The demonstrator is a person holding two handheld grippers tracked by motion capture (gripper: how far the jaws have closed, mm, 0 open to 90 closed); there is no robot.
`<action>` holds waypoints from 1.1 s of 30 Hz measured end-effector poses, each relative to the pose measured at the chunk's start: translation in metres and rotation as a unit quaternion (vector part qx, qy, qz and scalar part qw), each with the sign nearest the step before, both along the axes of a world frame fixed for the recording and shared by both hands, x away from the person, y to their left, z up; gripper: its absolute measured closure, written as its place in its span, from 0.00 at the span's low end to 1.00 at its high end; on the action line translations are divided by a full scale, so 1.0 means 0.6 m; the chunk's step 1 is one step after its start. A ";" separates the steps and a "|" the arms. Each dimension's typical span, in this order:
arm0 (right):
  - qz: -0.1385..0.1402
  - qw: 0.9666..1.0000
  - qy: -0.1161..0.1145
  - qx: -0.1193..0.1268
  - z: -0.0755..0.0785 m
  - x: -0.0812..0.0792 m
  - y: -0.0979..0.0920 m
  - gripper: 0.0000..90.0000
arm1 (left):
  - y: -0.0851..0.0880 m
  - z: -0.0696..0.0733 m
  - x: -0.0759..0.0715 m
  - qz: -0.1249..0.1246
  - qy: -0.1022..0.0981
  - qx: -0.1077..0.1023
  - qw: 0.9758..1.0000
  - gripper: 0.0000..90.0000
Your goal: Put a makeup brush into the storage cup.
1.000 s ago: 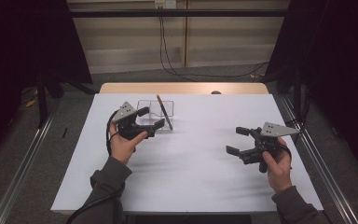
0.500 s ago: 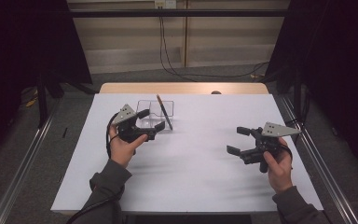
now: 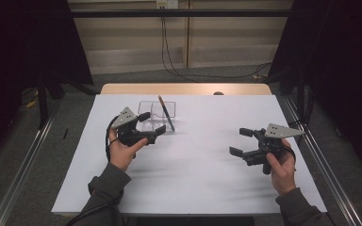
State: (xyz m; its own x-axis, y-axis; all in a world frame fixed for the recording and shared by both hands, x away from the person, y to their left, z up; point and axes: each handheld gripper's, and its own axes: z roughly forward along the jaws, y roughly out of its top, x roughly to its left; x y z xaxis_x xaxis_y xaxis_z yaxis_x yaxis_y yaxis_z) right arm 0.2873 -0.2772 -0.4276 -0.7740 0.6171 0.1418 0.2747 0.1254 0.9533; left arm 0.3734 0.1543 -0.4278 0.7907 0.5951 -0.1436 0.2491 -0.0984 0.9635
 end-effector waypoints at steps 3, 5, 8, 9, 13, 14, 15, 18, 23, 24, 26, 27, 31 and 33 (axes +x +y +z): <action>0.001 1.000 0.000 -0.001 0.000 0.000 0.000 0.09 | 0.002 -0.001 -0.001 -0.009 0.001 -0.002 1.000 0.12; 0.001 1.000 0.000 -0.001 -0.001 0.000 0.001 0.09 | 0.002 -0.002 -0.002 -0.010 0.000 -0.004 1.000 0.12; 0.002 1.000 0.000 -0.002 -0.002 0.001 0.001 0.09 | 0.001 -0.003 -0.004 -0.008 0.000 0.000 1.000 0.12; 0.002 1.000 -0.001 -0.001 -0.002 0.001 0.001 0.09 | 0.002 -0.003 -0.005 -0.013 -0.002 0.004 1.000 0.12; 0.002 1.000 0.000 -0.001 -0.001 0.000 0.001 0.09 | -0.001 -0.003 -0.008 -0.015 0.002 0.001 1.000 0.12; 0.001 1.000 0.000 -0.001 -0.001 0.000 0.001 0.09 | -0.002 -0.003 -0.009 -0.017 0.001 -0.003 1.000 0.11; 0.001 1.000 0.000 -0.001 -0.001 0.000 0.000 0.09 | -0.003 -0.002 -0.011 -0.012 0.001 0.001 1.000 0.11; 0.001 1.000 -0.001 -0.001 0.000 0.000 0.000 0.09 | -0.004 -0.003 -0.014 -0.016 0.002 0.001 1.000 0.11; 0.000 1.000 -0.001 -0.001 -0.001 0.000 -0.001 0.09 | -0.003 -0.007 -0.017 -0.022 0.003 0.001 1.000 0.11; -0.001 1.000 0.000 -0.001 -0.002 0.000 -0.001 0.09 | -0.003 -0.007 -0.018 -0.023 0.002 0.002 1.000 0.11; 0.000 1.000 0.000 -0.001 -0.002 0.000 -0.001 0.09 | -0.005 -0.007 -0.020 -0.017 0.002 -0.001 1.000 0.11; -0.001 1.000 -0.001 -0.002 -0.002 0.000 -0.001 0.09 | -0.003 -0.007 -0.020 -0.027 0.003 0.000 1.000 0.11; -0.001 1.000 -0.003 -0.002 -0.001 0.000 -0.002 0.09 | -0.005 -0.006 -0.022 -0.024 0.002 0.001 1.000 0.11; -0.001 1.000 -0.002 -0.003 -0.001 -0.001 -0.002 0.09 | -0.005 -0.005 -0.022 -0.026 0.002 -0.001 1.000 0.11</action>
State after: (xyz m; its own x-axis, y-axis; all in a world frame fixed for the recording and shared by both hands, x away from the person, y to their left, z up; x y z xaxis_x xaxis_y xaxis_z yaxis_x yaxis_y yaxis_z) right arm 0.2866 -0.2786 -0.4281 -0.7733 0.6196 0.1347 0.2705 0.1302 0.9539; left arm 0.3603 0.1513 -0.4310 0.8200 0.5532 -0.1471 0.2470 -0.1101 0.9627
